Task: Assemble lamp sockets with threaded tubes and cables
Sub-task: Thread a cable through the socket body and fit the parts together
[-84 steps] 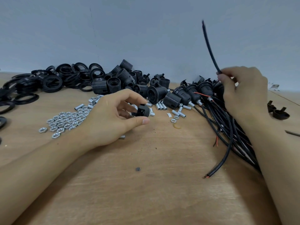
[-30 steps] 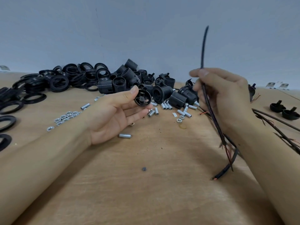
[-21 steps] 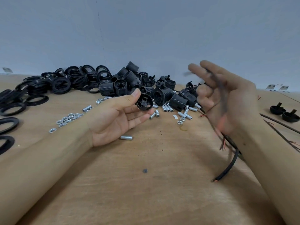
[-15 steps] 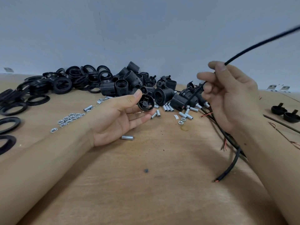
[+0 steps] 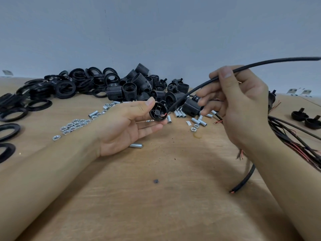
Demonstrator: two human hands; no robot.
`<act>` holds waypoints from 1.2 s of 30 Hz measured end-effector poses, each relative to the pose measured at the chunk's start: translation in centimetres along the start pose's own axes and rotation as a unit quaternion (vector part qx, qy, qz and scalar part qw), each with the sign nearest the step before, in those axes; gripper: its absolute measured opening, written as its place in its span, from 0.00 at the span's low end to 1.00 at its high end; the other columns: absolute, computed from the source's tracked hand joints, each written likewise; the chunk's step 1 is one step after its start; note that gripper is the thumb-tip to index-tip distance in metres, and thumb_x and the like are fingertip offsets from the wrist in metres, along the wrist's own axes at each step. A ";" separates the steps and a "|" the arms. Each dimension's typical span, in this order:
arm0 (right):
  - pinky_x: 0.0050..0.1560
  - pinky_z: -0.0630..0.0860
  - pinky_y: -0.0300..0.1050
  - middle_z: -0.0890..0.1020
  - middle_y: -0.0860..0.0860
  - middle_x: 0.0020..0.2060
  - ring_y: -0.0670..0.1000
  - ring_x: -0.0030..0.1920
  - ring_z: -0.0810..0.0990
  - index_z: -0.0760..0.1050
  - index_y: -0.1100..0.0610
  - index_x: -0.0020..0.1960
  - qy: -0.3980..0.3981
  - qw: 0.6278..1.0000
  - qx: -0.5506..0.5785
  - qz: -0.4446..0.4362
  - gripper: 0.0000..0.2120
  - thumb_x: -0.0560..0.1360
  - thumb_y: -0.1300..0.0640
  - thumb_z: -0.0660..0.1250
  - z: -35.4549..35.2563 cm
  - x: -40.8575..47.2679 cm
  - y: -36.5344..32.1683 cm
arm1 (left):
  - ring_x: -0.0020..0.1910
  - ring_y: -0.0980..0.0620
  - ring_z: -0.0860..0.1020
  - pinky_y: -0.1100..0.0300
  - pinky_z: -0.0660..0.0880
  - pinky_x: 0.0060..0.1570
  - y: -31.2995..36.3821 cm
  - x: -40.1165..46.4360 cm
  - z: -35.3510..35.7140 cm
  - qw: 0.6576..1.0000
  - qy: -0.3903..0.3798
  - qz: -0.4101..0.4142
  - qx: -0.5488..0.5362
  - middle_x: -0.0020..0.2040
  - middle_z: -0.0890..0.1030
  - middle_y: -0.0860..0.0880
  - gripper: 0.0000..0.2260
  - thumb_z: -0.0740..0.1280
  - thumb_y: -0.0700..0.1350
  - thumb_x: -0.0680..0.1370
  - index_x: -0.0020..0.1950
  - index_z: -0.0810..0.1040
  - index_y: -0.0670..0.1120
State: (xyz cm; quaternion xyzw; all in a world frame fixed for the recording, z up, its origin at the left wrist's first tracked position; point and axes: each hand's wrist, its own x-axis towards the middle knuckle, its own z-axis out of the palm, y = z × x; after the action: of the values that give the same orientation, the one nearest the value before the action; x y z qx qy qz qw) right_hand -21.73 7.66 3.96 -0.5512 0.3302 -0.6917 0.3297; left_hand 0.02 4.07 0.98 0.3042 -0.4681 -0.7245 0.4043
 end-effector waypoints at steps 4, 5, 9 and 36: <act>0.28 0.76 0.43 0.83 0.59 0.34 0.55 0.31 0.80 0.74 0.60 0.47 -0.019 1.000 0.006 0.000 0.09 0.83 0.58 0.59 0.4 -0.2 0.2 | 0.56 0.43 0.84 0.59 0.80 0.50 0.0 0.0 0.0 1.000 0.000 -0.003 0.002 0.53 0.85 0.40 0.11 0.69 0.48 0.75 0.48 0.87 0.43; 0.28 0.76 0.42 0.83 0.58 0.34 0.55 0.31 0.81 0.74 0.60 0.47 -0.024 1.000 0.007 0.004 0.09 0.83 0.58 0.58 0.4 -0.3 0.2 | 0.56 0.43 0.83 0.59 0.80 0.50 -0.1 0.0 0.0 1.000 0.000 -0.005 0.001 0.53 0.85 0.40 0.10 0.69 0.48 0.75 0.48 0.87 0.43; 0.28 0.77 0.43 0.83 0.58 0.33 0.55 0.31 0.81 0.74 0.61 0.47 -0.043 0.999 0.013 0.011 0.10 0.83 0.59 0.57 0.5 -0.4 0.3 | 0.55 0.43 0.84 0.59 0.81 0.48 0.0 0.0 -0.1 1.000 0.006 -0.007 -0.011 0.53 0.85 0.40 0.11 0.69 0.48 0.74 0.48 0.86 0.42; 0.28 0.77 0.44 0.82 0.55 0.30 0.54 0.28 0.78 0.72 0.60 0.46 -0.029 0.997 -0.075 0.000 0.11 0.83 0.65 0.55 0.2 -0.4 0.3 | 0.52 0.46 0.85 0.59 0.81 0.46 0.3 0.2 -0.3 0.997 0.021 -0.010 -0.072 0.51 0.85 0.41 0.10 0.70 0.48 0.74 0.45 0.87 0.42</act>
State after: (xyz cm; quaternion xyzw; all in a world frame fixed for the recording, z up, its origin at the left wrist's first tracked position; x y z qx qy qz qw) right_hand -21.43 7.81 3.56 -0.5939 0.3714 -0.6488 0.2973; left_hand 0.29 3.71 1.12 0.2944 -0.4027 -0.7539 0.4275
